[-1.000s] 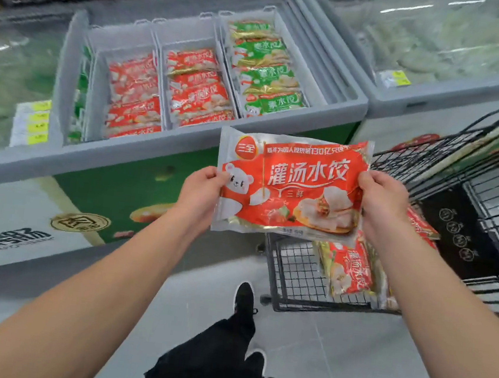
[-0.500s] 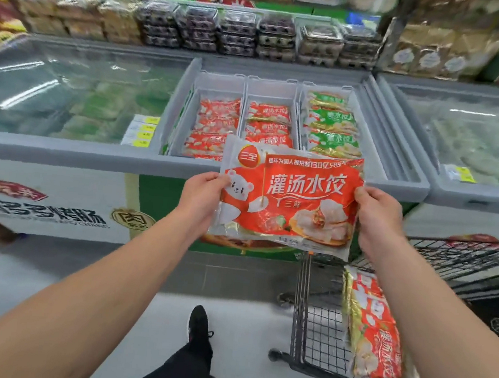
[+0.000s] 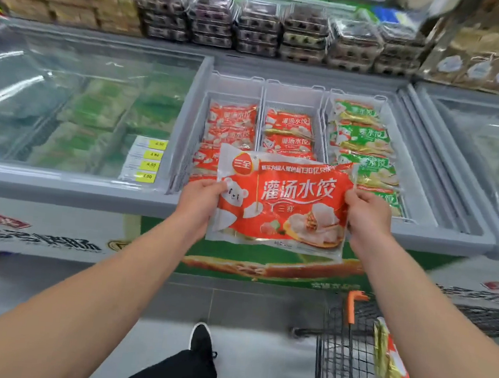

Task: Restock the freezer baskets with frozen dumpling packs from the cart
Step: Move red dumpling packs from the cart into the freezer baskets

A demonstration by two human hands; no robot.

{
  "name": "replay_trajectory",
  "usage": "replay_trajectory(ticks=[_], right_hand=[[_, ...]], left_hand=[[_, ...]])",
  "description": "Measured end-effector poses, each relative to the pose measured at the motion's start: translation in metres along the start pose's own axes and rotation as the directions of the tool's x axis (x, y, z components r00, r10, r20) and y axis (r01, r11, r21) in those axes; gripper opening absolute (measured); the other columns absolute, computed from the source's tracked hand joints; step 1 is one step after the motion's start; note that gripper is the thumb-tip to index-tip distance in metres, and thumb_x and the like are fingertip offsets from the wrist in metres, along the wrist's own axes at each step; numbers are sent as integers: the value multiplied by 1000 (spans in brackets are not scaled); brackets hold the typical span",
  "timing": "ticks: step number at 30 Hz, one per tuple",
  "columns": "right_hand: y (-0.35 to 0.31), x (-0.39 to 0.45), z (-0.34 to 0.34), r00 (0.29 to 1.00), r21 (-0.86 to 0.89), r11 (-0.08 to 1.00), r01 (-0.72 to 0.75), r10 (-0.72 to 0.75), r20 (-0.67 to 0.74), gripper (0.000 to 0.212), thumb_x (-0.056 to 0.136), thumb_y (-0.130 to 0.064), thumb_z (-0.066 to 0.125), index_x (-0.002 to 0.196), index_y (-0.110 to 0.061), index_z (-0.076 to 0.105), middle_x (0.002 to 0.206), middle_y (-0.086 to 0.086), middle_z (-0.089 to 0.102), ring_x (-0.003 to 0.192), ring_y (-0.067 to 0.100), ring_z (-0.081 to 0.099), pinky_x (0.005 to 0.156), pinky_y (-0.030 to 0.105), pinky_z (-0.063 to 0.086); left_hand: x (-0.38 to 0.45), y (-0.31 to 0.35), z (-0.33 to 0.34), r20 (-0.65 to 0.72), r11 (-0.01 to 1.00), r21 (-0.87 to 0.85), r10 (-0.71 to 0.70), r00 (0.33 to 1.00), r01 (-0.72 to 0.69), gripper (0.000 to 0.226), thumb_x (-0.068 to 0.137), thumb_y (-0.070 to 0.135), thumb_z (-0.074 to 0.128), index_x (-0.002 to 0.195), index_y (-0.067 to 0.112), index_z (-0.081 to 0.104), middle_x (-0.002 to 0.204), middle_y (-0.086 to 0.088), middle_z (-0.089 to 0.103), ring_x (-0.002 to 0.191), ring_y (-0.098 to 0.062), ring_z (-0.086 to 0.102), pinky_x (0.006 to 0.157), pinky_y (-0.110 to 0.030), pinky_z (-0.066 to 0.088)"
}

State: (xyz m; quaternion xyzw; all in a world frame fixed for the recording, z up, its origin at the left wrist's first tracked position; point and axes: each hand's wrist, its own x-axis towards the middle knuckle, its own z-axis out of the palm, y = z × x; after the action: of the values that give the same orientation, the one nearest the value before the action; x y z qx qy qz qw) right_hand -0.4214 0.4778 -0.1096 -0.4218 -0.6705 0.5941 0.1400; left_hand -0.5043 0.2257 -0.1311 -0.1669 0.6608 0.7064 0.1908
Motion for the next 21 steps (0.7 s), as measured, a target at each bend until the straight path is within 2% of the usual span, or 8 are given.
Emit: replay_trajectory(ticks=[2,4,9,11,13,14,17,21], right_hand=[[-3,19,20,1000,2,1000,-22,22,-15,22,97,-19,59,80,-14,71,91,4,76,86,20,70,74,38,58],[-5,32,33,999,-8,1000,-25,24,-34,23,97,-19,59,78,-15,69,91,6,75,79,18,66,63,31,49],[-8,86,65,994,-35,995,-88,86,-65,22,94,-17,59,74,-16,67,86,5,74,87,26,70,76,42,58],[-5,104,77,994,-53,993,-103,101,-53,26,94,-15,58,70,-17,65,79,3,71,79,24,66,64,35,51],[-2,128,90,990,-51,989,-136,134,-44,27,94,-12,57,68,-17,63,74,2,68,74,22,62,58,30,46],[0,138,96,987,-44,987,-158,156,-36,27,94,-10,57,68,-16,63,74,3,68,74,22,64,61,31,51],[9,183,113,974,-57,972,-228,228,-8,23,91,-11,59,70,-15,67,81,8,74,85,28,72,80,45,60],[10,253,126,957,-113,953,-281,287,42,19,88,-15,58,78,-9,73,83,8,77,84,29,74,79,50,61]], left_hand=[[32,10,0,14,1000,11,-23,1000,23,7,92,17,69,95,11,70,102,-11,76,95,-30,73,90,-54,57],[52,15,2,18,999,21,-37,999,37,2,93,15,68,91,14,68,99,-9,76,94,-29,73,89,-53,58],[110,24,13,38,996,67,-69,997,66,6,91,20,70,96,17,71,101,-5,77,93,-25,74,88,-51,59],[132,22,19,21,993,88,-78,997,75,5,90,20,71,94,18,72,102,-5,77,93,-25,74,89,-50,58],[155,21,28,7,989,106,-104,995,103,5,90,20,71,93,18,72,100,-4,78,92,-24,74,89,-50,59],[165,20,32,9,988,105,-114,993,113,4,91,20,70,93,18,73,98,-3,78,91,-24,75,88,-49,59],[202,18,50,9,982,95,-162,987,161,8,92,14,67,95,17,74,97,-4,78,92,-26,75,88,-51,58],[252,19,89,-83,971,68,-225,971,231,4,88,10,71,91,12,72,92,-6,79,90,-29,75,87,-54,58]])
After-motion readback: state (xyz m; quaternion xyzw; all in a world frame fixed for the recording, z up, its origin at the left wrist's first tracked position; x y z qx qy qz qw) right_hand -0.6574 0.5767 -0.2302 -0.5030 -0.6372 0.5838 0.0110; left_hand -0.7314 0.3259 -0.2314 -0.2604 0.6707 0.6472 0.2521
